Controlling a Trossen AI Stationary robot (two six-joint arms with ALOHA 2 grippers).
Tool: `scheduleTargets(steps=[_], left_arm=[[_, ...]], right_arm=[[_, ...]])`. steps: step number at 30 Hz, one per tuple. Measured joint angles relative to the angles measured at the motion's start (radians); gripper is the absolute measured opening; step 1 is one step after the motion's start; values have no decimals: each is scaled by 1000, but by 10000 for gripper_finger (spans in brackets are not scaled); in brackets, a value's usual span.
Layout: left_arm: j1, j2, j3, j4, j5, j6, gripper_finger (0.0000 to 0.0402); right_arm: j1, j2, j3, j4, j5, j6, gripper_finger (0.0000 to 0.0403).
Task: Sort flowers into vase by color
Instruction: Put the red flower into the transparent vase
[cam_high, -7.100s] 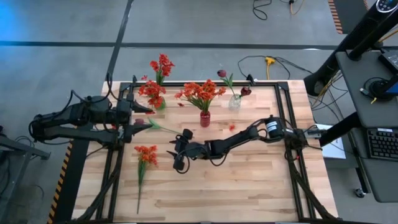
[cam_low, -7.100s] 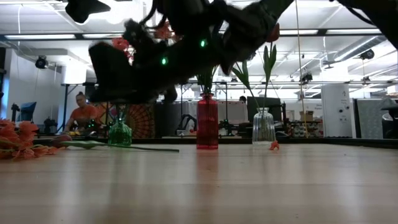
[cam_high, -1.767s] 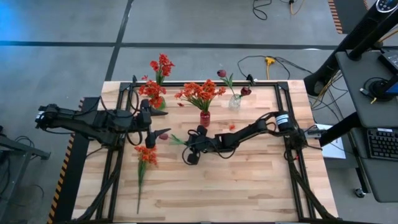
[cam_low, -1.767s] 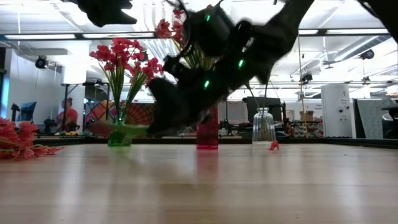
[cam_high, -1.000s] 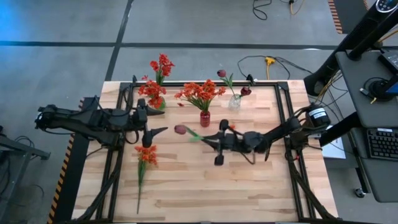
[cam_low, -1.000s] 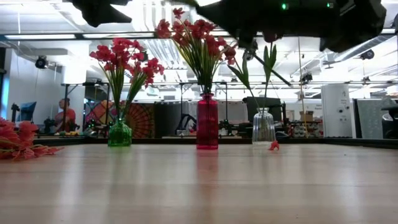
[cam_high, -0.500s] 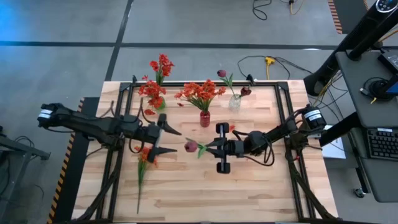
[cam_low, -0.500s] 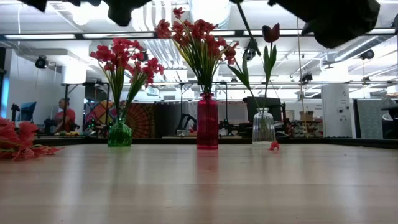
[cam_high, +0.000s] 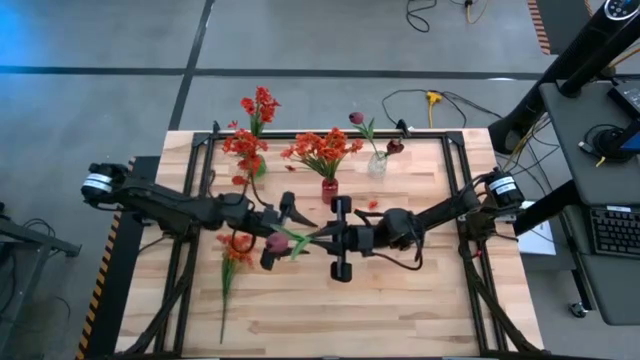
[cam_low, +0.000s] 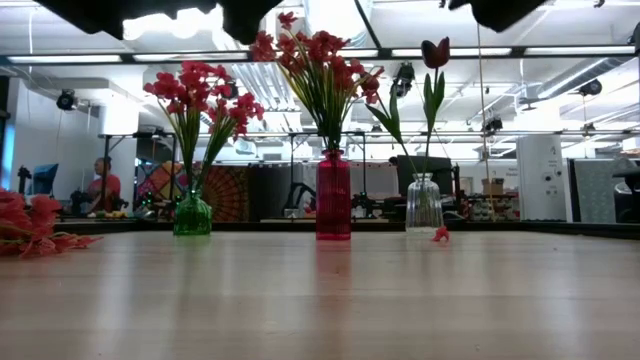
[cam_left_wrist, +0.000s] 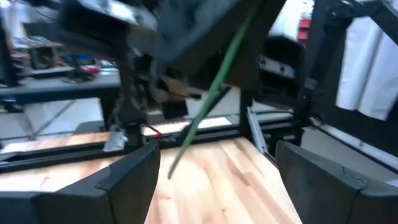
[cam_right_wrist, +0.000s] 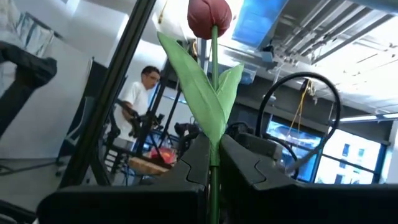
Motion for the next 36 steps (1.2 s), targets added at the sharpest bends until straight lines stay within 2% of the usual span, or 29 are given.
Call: scheduleTargets(steps=[8,16,19,28,36], left_arm=[[-5,105,95,-2,22,32,300],[-5,127,134,-8,17,86,294],[-4,116,131,-5,7,100,277],[-2,107,128,2,-67,123,196],[-2,134,128,36,-123,130,156]], right_arm=[[-2,5,46,-22,-7,-31,18],[7,69,18,207,-26,-95,18],[8,95,9,311,-26,-116,18],[7,100,22,307,-23,-131,18],[6,100,22,308,34,-119,18]])
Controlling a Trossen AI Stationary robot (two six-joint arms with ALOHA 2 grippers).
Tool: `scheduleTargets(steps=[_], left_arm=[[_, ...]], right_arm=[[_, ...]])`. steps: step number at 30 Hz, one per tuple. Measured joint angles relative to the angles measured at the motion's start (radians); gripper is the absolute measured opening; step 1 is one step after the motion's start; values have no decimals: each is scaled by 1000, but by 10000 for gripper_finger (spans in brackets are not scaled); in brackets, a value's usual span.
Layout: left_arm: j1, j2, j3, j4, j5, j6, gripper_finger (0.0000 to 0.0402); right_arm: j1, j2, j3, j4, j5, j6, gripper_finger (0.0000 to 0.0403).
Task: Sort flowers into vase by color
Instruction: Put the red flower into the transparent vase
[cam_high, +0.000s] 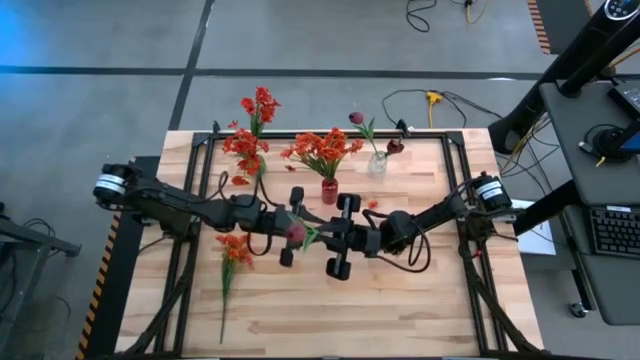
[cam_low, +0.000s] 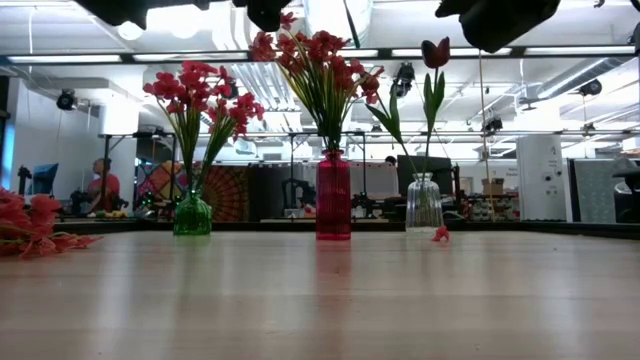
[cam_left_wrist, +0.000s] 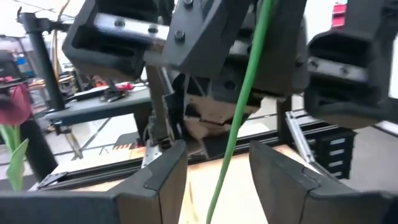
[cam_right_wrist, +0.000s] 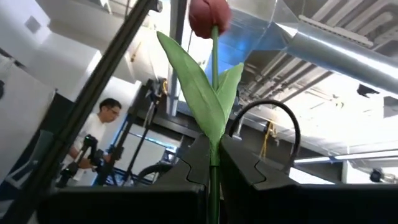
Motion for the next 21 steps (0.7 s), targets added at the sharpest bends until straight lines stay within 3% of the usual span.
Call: scheduleTargets(steps=[13,21], left_arm=[[0,14,0,18,-20,-8,149],[0,14,0,17,40,30,149]], right_arm=[[-2,-4,0,-8,54,28,18],[-2,-12,0,-19,135,71,18]])
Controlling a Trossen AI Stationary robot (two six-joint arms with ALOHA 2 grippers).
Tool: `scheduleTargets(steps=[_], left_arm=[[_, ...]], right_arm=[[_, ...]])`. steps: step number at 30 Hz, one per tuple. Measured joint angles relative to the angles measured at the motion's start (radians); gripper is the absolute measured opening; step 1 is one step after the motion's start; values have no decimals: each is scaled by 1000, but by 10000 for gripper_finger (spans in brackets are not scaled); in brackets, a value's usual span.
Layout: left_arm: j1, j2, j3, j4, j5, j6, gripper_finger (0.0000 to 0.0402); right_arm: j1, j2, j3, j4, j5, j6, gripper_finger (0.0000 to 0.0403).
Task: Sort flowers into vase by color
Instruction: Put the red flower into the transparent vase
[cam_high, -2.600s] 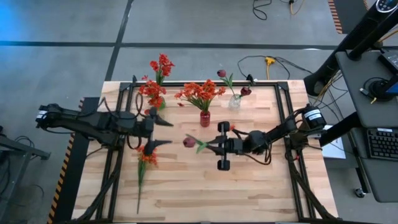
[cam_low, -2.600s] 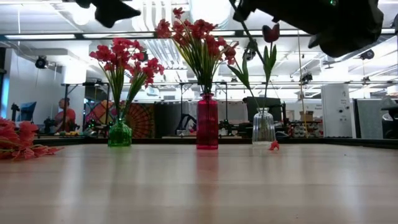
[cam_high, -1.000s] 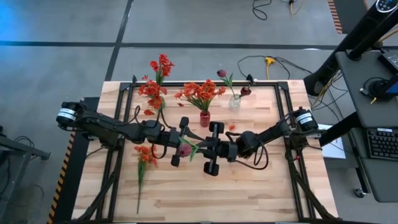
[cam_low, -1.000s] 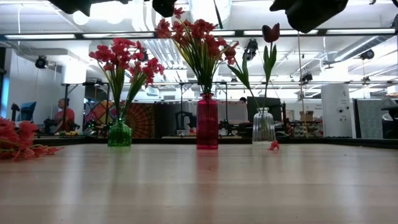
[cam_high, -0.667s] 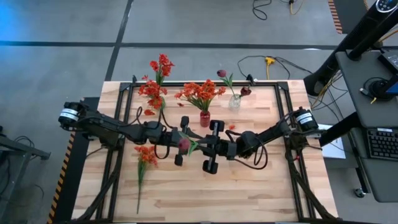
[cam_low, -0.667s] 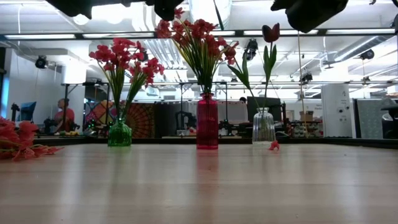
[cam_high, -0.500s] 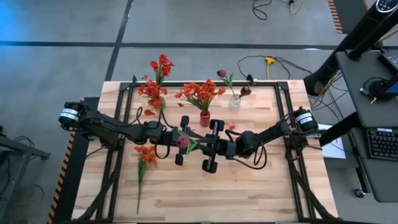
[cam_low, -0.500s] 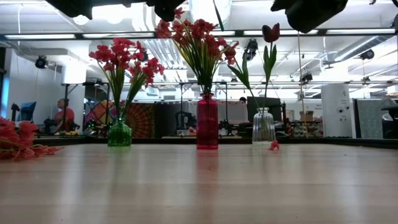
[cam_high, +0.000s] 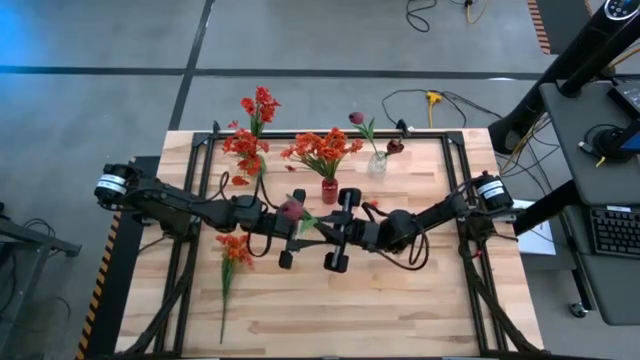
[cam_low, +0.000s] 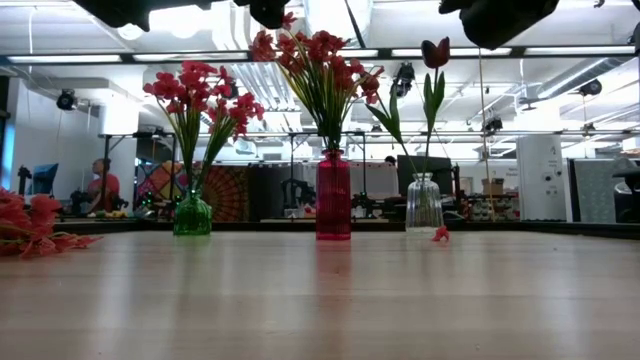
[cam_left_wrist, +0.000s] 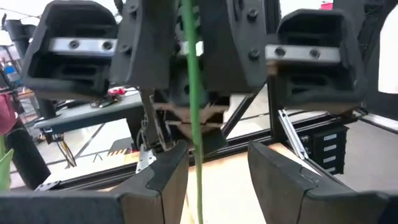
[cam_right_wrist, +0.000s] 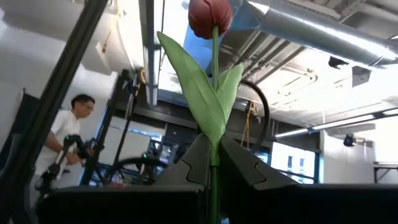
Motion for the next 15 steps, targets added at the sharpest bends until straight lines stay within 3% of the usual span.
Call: scheduleTargets(steps=[8,15], left_arm=[[4,1,29,-48,-1,42,121],[6,1,32,-56,-8,58,35]], right_arm=[[0,-2,0,-11,-2,-18,18],[0,-6,0,-27,-12,-22,18]])
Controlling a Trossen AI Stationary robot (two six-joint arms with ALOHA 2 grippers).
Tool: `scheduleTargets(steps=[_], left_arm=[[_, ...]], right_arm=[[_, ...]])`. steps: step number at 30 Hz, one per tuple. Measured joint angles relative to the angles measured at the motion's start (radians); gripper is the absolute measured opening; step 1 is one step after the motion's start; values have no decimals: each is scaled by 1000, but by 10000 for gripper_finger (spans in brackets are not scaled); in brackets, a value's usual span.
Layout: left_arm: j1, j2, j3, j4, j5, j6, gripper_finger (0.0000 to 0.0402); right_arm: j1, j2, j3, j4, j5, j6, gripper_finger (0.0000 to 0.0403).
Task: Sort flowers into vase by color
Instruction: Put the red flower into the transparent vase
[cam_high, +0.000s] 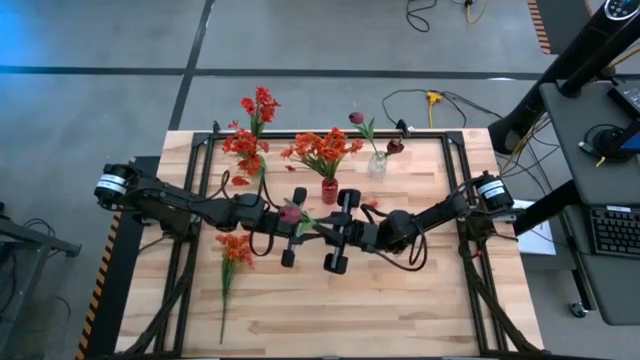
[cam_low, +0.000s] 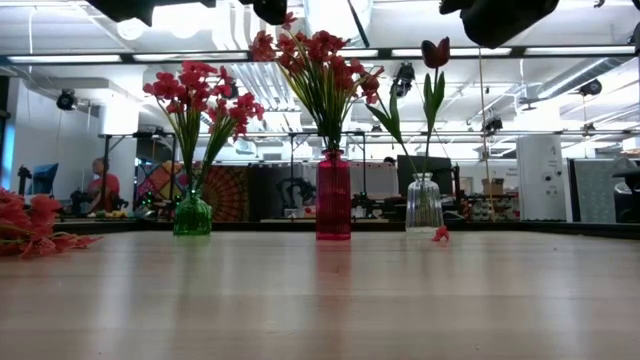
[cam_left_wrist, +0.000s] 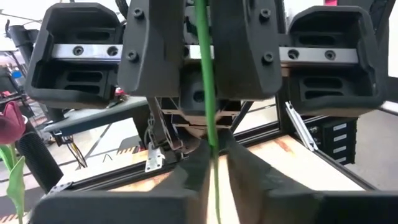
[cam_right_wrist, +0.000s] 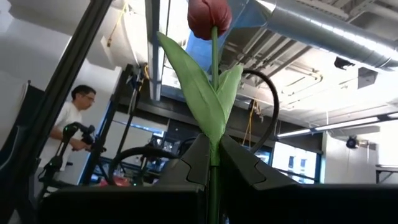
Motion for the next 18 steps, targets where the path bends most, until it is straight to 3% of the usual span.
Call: scheduleTargets(steps=[3,13,18], left_arm=[[1,0,0,-1,0,0,6],[1,-1,0,-6,0,-2,1],[1,-9,0,-44,0,-3,0]], right_arm=[[0,0,0,-2,0,-2,18],[1,0,0,-4,2,38,18],[9,0,0,-25,46,52,47]])
